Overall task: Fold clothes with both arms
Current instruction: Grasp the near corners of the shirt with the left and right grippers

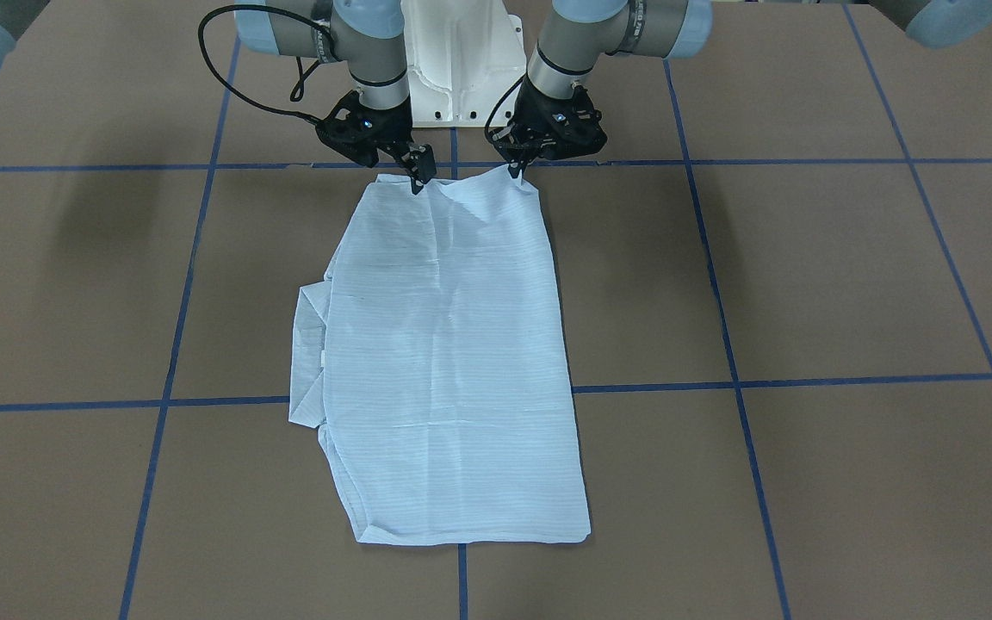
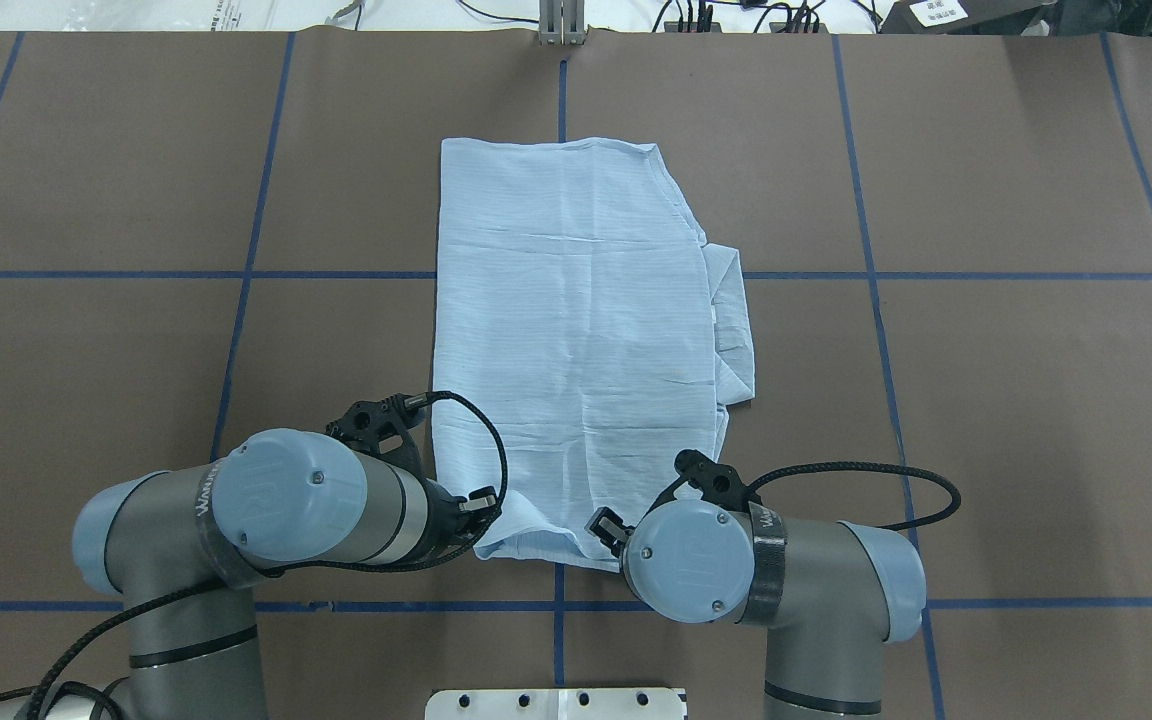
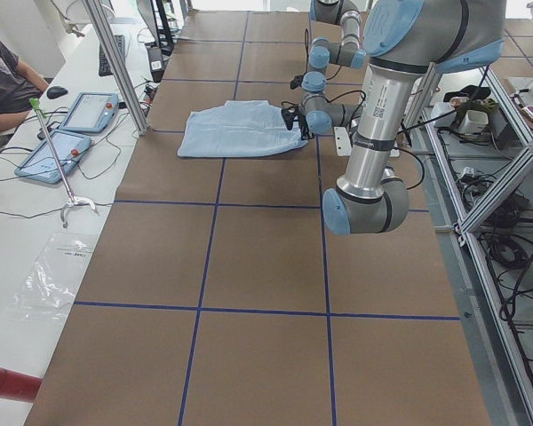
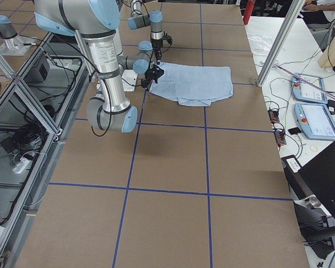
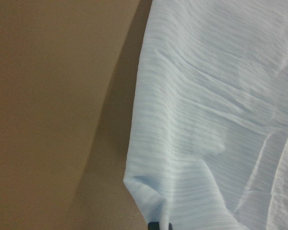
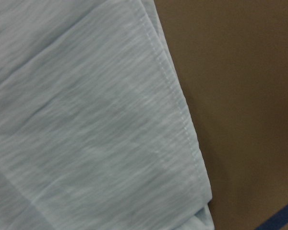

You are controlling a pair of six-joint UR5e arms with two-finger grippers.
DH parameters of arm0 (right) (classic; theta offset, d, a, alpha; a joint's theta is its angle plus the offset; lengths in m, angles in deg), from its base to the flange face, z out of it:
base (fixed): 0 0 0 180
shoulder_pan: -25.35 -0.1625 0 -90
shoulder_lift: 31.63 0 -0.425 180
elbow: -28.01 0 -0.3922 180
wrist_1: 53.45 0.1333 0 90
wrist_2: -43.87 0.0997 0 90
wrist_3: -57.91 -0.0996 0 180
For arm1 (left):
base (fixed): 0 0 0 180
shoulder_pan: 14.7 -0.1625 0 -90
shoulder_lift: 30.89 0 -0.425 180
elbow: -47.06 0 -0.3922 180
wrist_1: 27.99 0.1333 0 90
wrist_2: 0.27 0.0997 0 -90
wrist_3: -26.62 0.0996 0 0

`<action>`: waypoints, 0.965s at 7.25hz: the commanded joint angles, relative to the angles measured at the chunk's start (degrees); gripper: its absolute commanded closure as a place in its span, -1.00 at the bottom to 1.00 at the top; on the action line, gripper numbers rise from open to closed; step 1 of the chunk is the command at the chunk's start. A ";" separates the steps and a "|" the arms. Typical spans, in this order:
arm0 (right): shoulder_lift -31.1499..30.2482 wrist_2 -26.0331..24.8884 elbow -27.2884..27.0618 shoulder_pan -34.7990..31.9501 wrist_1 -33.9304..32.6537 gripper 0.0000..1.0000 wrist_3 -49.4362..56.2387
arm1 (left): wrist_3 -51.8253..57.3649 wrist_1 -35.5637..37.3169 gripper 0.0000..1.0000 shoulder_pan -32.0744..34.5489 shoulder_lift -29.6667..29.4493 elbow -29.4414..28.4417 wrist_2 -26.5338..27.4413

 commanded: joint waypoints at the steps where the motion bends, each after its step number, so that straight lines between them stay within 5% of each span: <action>1: 0.08 -0.20 0.60 0.01 0.02 -1.00 -0.30 | 0.03 0.00 1.00 -0.06 0.00 0.03 0.00; 7: 0.08 -0.11 1.05 0.01 -0.07 -0.95 -0.39 | 0.03 0.00 1.00 0.11 0.00 0.03 0.09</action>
